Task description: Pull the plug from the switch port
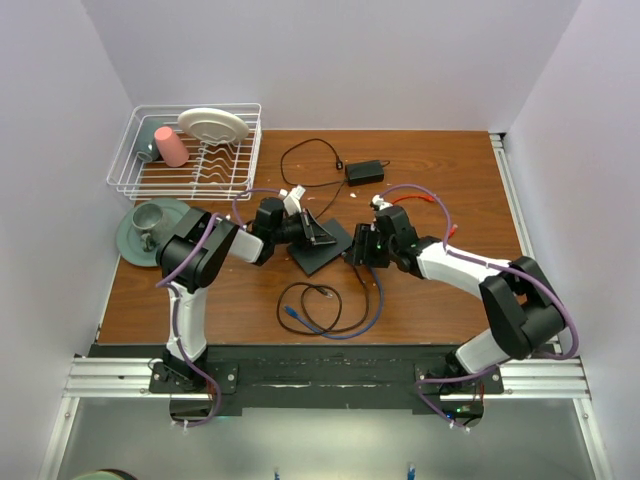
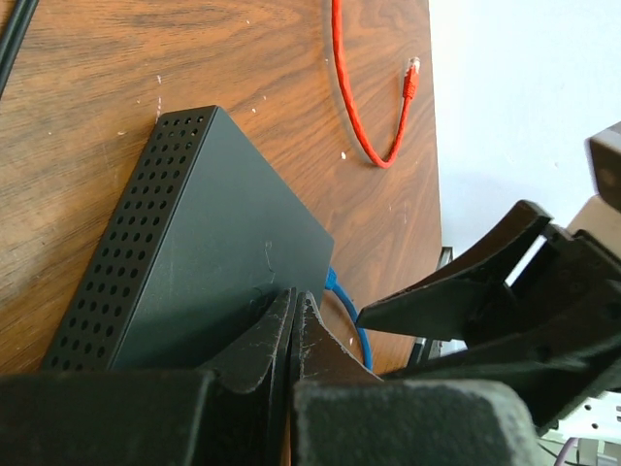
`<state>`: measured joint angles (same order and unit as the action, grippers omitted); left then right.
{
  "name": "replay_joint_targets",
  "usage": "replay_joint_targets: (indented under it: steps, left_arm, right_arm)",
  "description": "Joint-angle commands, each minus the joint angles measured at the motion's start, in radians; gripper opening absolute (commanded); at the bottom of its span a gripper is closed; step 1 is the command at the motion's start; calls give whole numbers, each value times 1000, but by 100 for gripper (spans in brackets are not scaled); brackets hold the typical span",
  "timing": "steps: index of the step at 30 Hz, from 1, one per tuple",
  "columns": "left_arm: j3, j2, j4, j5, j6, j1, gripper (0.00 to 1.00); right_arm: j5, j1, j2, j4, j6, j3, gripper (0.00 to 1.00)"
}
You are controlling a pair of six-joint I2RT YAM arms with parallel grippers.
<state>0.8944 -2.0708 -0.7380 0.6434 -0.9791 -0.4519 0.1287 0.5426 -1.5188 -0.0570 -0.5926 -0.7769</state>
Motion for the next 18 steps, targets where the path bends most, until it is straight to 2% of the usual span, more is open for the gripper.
replay_joint_targets:
  steps: [1,5,18]
  left_arm:
    - [-32,-38,172,-64,74,2,0]
    - [-38,-32,175,-62,80,2,0]
    - [-43,-25,192,-70,103,4,0]
  right_arm:
    - [91,2,2,201,-19,39,54]
    - [114,2,-30,310,-38,67,53]
    - [143,-39,-37,448,-72,142,52]
